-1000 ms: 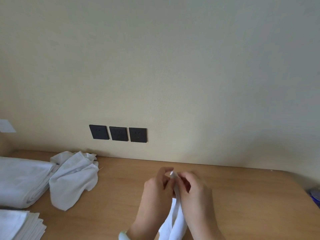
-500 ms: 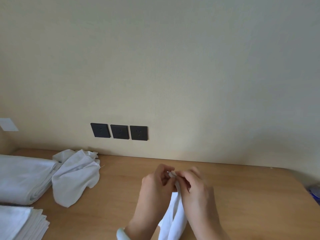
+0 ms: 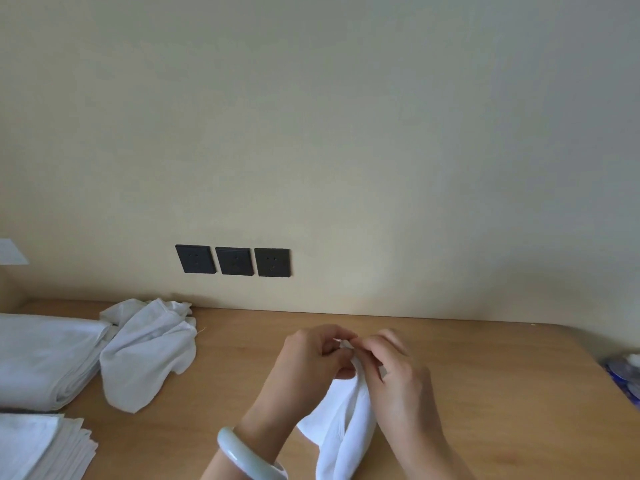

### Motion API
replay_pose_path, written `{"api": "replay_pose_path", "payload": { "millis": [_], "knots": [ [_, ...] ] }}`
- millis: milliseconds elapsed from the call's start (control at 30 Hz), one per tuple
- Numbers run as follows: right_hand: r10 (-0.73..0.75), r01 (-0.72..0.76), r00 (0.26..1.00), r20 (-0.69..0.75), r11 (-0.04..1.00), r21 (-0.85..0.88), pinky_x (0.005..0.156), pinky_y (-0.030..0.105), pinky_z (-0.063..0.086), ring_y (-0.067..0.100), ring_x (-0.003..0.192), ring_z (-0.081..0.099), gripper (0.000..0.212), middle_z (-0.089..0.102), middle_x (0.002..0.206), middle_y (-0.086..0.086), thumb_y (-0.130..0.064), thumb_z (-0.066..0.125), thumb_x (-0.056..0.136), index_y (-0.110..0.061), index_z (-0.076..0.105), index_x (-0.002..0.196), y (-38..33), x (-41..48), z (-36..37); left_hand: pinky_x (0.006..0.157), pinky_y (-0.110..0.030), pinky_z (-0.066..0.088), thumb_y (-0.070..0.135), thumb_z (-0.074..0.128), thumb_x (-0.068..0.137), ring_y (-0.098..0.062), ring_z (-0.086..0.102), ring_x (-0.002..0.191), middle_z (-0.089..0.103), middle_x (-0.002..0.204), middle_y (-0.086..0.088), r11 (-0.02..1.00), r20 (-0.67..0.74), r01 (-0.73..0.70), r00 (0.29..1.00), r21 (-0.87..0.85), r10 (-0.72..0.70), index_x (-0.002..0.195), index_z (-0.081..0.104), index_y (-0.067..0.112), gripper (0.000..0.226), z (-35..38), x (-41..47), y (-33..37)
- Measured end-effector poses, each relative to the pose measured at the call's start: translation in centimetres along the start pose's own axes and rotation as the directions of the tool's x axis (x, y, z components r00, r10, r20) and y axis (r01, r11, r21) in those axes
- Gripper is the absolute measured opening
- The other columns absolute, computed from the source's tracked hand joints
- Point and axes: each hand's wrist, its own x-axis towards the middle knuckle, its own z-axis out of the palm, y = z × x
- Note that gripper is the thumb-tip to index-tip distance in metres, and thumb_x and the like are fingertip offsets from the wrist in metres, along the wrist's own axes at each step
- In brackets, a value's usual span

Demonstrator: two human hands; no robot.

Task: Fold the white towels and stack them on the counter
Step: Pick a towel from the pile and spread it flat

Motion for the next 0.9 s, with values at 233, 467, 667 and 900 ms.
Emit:
{"api": "replay_pose_path", "payload": {
  "millis": [233,467,667,900],
  "knots": [
    [0.394,-0.311,0.906,0.156,0.869,-0.384,0.061,0.029,0.031,0.025,0.09,0.054,0.019,0.041,0.089,-0.006,-0.006,0.054,0.083,-0.019,0.041,0.087,1.0,3.0,-0.4,0.072,-0.028,0.059,0.004,0.061,0.091,-0.012,0.072,0.066,0.074,0.07,-0.003,0.979,-0.129,-0.15,0.977,0.136,0.168,0.086,0.07,0.017,0.017,-1.1,2.7,4.9],
    [0.721,-0.406,0.62,0.308,0.631,-0.661,0.072,0.027,0.042,0.029,0.098,0.06,0.023,0.064,0.111,0.01,-0.007,0.046,0.088,-0.008,0.059,0.106,5.8,7.3,-3.7,0.082,-0.045,0.059,0.0,0.062,0.09,-0.021,0.074,0.065,0.073,0.072,-0.012,0.995,-0.335,-0.088,0.938,0.036,0.095,0.083,0.071,0.01,0.015,-7.5,5.9,7.4],
    [0.86,-0.496,0.351,0.369,0.505,-0.706,0.053,0.023,0.043,0.021,0.048,0.054,0.021,0.059,0.06,0.011,-0.007,0.036,0.09,-0.004,0.054,0.079,9.3,8.2,-6.1,0.062,-0.024,0.06,-0.002,0.064,0.09,-0.021,0.074,0.064,0.073,0.078,-0.021,0.998,-0.331,0.018,0.943,-0.064,-0.038,0.096,0.067,-0.008,0.01,-10.8,6.0,6.4],
    [0.851,-0.908,0.383,0.359,0.274,0.318,0.034,0.032,0.052,0.023,0.058,0.051,0.015,0.051,0.081,0.016,0.005,0.038,0.096,0.003,0.053,0.097,9.2,10.8,-6.5,0.062,-0.024,0.06,-0.002,0.062,0.09,-0.027,0.074,0.073,0.072,0.085,-0.026,0.97,-0.294,0.047,0.949,-0.237,-0.118,0.097,0.065,-0.013,0.013,-12.0,5.3,5.7]
  ]
}}
